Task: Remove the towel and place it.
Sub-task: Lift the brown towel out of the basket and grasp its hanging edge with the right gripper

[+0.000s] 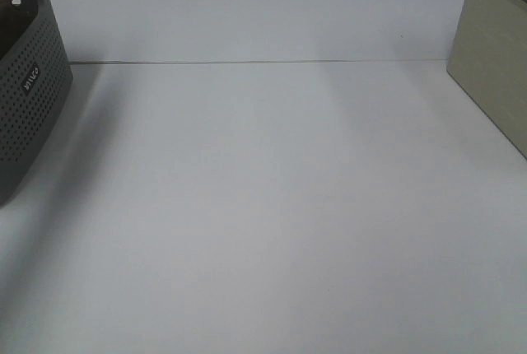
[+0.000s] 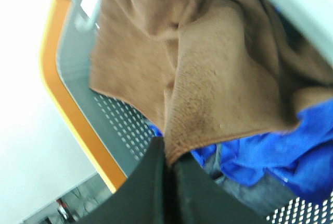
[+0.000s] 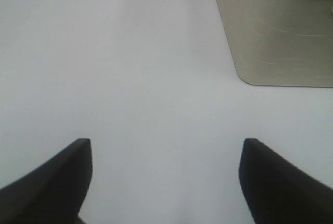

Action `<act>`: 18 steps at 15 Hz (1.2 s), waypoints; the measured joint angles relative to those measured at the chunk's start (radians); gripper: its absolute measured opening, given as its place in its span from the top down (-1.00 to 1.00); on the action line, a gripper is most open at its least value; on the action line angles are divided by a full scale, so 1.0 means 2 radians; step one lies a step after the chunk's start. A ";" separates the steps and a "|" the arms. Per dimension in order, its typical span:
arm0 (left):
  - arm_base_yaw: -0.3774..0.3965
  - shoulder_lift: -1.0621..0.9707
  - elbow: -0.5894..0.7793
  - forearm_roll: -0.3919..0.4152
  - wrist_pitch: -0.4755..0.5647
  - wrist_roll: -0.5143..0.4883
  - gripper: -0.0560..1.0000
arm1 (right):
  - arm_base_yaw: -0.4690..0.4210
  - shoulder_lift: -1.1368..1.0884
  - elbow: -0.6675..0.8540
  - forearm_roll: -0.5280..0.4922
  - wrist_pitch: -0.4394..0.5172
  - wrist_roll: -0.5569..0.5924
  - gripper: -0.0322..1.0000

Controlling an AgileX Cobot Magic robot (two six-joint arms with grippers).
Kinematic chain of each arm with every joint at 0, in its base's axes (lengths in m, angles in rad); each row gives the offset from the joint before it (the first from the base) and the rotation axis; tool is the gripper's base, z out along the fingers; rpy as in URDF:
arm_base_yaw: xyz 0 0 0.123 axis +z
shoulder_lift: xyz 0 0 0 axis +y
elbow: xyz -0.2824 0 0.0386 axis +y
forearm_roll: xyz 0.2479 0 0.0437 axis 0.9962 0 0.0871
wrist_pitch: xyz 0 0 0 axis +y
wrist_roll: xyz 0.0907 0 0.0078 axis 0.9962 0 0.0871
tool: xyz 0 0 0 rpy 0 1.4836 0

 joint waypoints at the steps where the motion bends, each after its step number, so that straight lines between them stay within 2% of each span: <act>1: -0.027 -0.025 -0.002 0.003 0.000 -0.004 0.89 | 0.000 0.000 0.000 0.000 0.000 0.000 -0.52; 4: -0.059 -0.055 -0.006 0.006 0.001 -0.008 0.89 | 0.000 0.007 0.000 0.003 0.000 0.000 -0.52; 7: -0.099 -0.088 -0.029 0.007 0.001 -0.033 0.89 | 0.000 0.053 -0.007 0.038 -0.026 -0.009 -0.52; 8: -0.112 -0.100 -0.032 0.008 0.001 -0.037 0.89 | 0.000 0.075 -0.007 0.061 -0.048 -0.035 -0.52; 10: -0.146 -0.121 -0.032 0.009 0.001 -0.039 0.89 | 0.000 0.127 -0.007 0.151 -0.106 -0.125 -0.52; 11: -0.156 -0.126 -0.032 0.010 0.001 -0.039 0.89 | 0.000 0.143 -0.007 0.182 -0.120 -0.158 -0.52; 12: -0.196 -0.139 -0.032 0.019 0.001 -0.039 0.89 | 0.000 0.211 -0.007 0.304 -0.150 -0.305 -0.52; 14: -0.242 -0.147 -0.032 0.029 0.001 -0.040 0.89 | 0.000 0.298 -0.007 0.435 -0.151 -0.466 -0.52; 15: -0.254 -0.148 -0.032 0.031 0.001 -0.040 0.89 | 0.000 0.315 -0.007 0.461 -0.149 -0.499 -0.52; 18: -0.315 -0.148 -0.032 0.032 0.001 -0.040 0.89 | 0.000 0.437 -0.009 0.613 -0.108 -0.716 -0.52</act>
